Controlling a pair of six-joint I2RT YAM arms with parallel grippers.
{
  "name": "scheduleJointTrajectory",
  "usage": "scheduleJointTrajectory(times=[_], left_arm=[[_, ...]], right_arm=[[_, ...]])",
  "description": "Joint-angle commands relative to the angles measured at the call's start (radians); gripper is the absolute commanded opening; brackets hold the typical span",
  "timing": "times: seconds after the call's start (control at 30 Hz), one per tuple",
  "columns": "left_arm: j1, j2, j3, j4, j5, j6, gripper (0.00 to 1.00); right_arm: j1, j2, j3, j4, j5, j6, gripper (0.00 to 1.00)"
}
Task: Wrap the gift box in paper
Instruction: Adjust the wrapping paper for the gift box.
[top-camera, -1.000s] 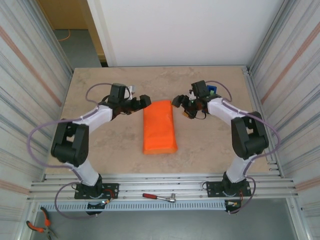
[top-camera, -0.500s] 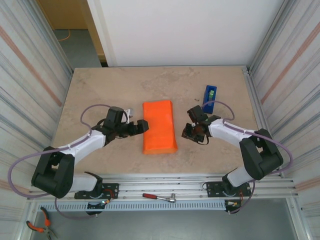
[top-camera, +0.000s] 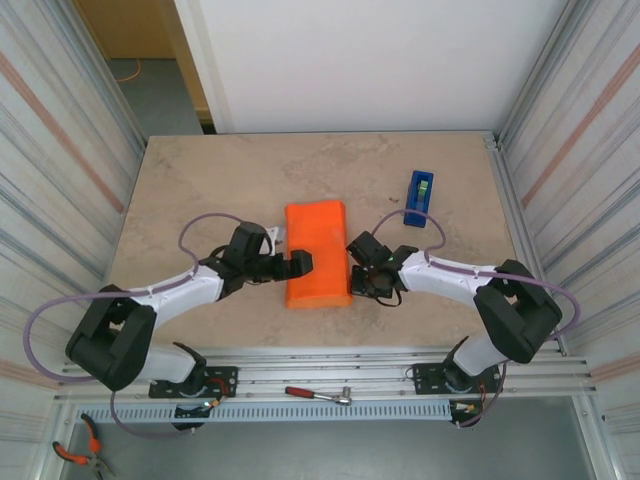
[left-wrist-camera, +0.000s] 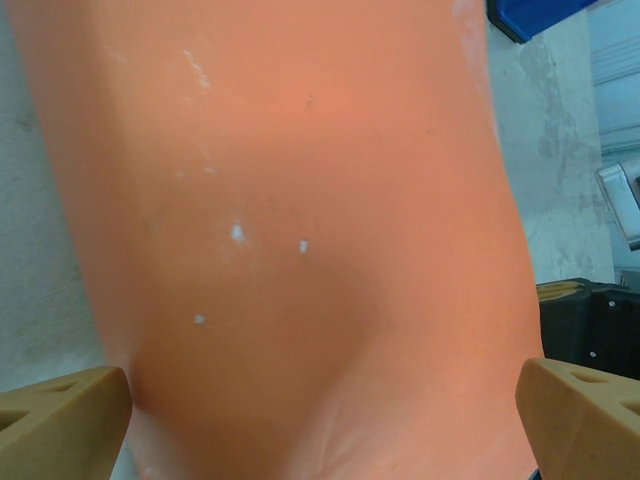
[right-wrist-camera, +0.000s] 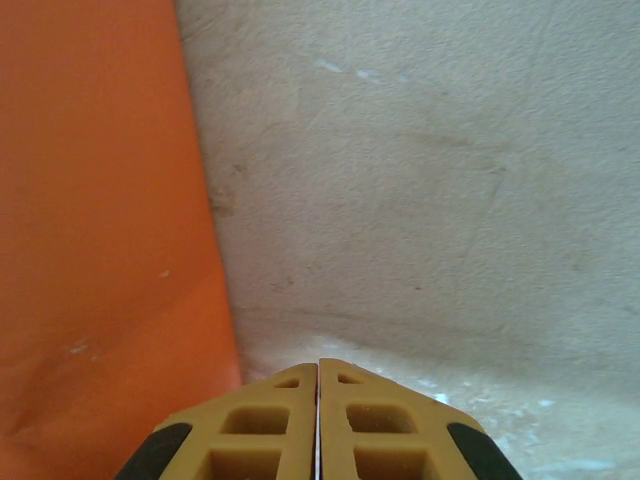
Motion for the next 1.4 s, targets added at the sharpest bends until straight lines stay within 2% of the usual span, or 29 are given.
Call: scheduleJointTrajectory(times=[0.0, 0.23, 0.47, 0.5, 0.57, 0.6, 0.7, 0.77, 0.97, 1.2, 1.37], left_arm=[[-0.018, 0.01, -0.021, 0.067, -0.013, -0.036, 0.99], [-0.023, 0.009, -0.045, 0.134, -0.009, -0.083, 0.99], [0.011, -0.071, -0.042, 0.048, -0.048, -0.043, 0.99], [0.019, -0.089, -0.042, 0.03, -0.055, -0.031, 0.99], [0.033, -0.119, -0.038, -0.006, -0.071, -0.014, 0.99], [0.037, -0.132, -0.036, -0.022, -0.086, -0.007, 0.99], [0.043, -0.163, -0.03, -0.065, -0.124, 0.005, 0.99], [0.043, -0.176, -0.029, -0.076, -0.143, 0.002, 0.99], [0.052, -0.182, -0.016, -0.09, -0.129, 0.011, 0.99], [0.053, -0.141, 0.007, -0.083, -0.105, 0.014, 0.95], [0.053, -0.069, 0.033, -0.047, -0.054, 0.003, 0.9]], right_arm=[[0.004, 0.007, -0.018, 0.093, -0.033, 0.061, 0.08], [0.004, 0.019, -0.036, 0.177, -0.11, 0.093, 0.06], [-0.037, -0.081, -0.09, 0.085, -0.07, 0.068, 0.08], [-0.055, -0.108, -0.106, 0.07, -0.066, 0.067, 0.13], [-0.088, -0.164, -0.13, 0.046, -0.067, 0.062, 0.3], [-0.103, -0.196, -0.14, 0.034, -0.064, 0.057, 0.4], [-0.134, -0.28, -0.146, -0.003, -0.056, 0.043, 0.81], [-0.134, -0.32, -0.134, -0.014, -0.039, 0.025, 0.99], [-0.136, -0.337, -0.063, 0.001, -0.056, -0.01, 0.99], [-0.156, -0.161, 0.075, 0.016, -0.188, -0.036, 1.0], [-0.16, -0.045, 0.101, 0.109, -0.256, 0.001, 0.92]])
